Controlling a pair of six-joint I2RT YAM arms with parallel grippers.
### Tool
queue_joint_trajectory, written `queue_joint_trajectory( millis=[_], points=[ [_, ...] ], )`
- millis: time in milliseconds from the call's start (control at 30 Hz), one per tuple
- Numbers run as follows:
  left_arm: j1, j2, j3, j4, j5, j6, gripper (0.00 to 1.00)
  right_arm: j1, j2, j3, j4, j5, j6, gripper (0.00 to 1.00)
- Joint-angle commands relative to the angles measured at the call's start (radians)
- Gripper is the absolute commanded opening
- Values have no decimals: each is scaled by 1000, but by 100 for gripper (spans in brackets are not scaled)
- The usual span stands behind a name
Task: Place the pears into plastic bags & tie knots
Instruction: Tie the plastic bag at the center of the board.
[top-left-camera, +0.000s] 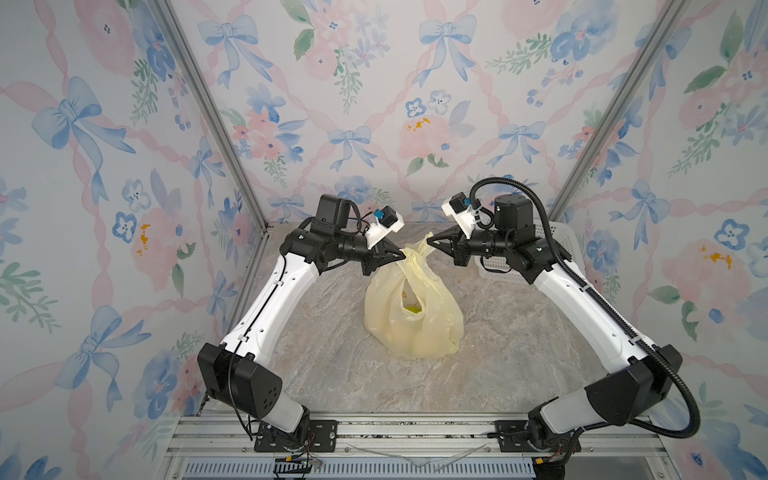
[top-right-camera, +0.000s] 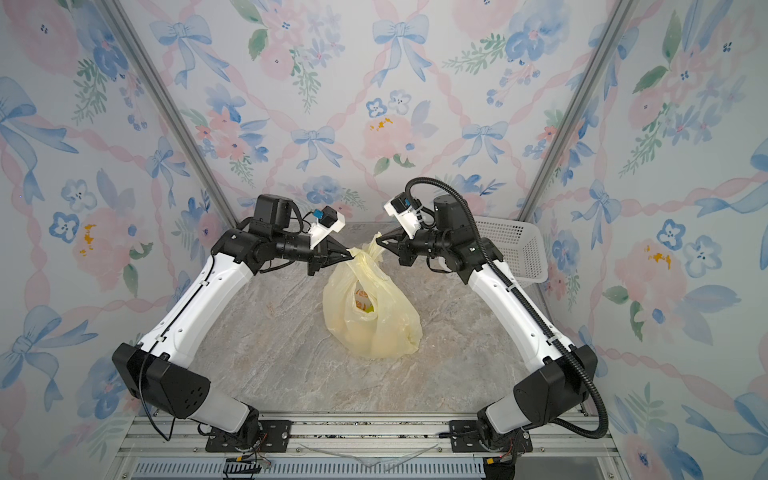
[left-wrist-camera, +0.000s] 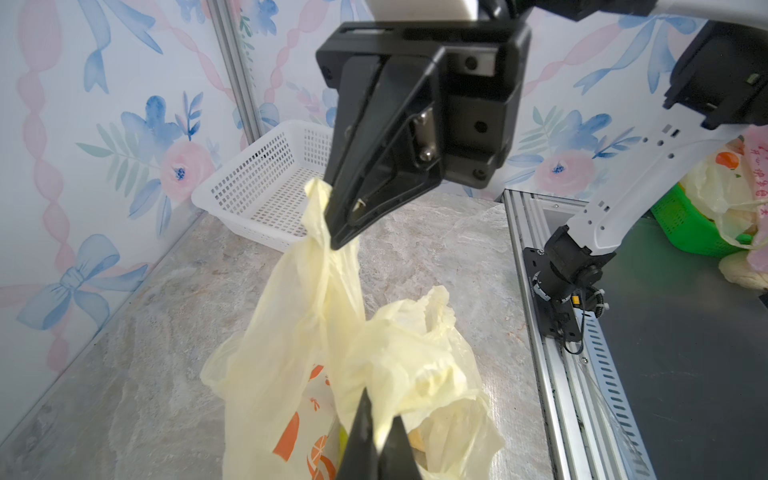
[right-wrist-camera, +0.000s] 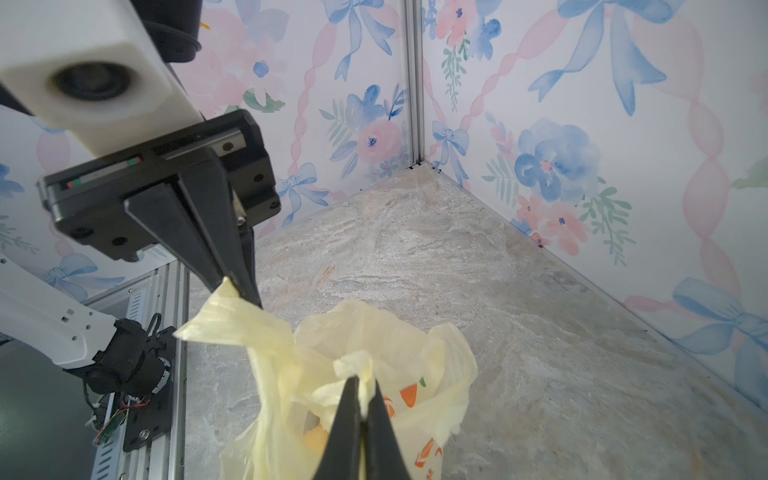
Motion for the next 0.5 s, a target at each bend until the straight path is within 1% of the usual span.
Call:
queue_joint_trajectory(
  millis=[0,133,233,467],
  points=[
    [3,31,27,7,-55,-36,0,48,-93,-29,-41,35,-17,0],
    [3,40,22,10,-34,-39,0,134,-154,-114,-53,154,10,0],
    [3,48,25,16,-35,-47,0,222,-185,-163,-49,255,32,0],
    [1,57,19,17,-24,-49,0,379,-168,-299,29,443,141,0]
  ],
)
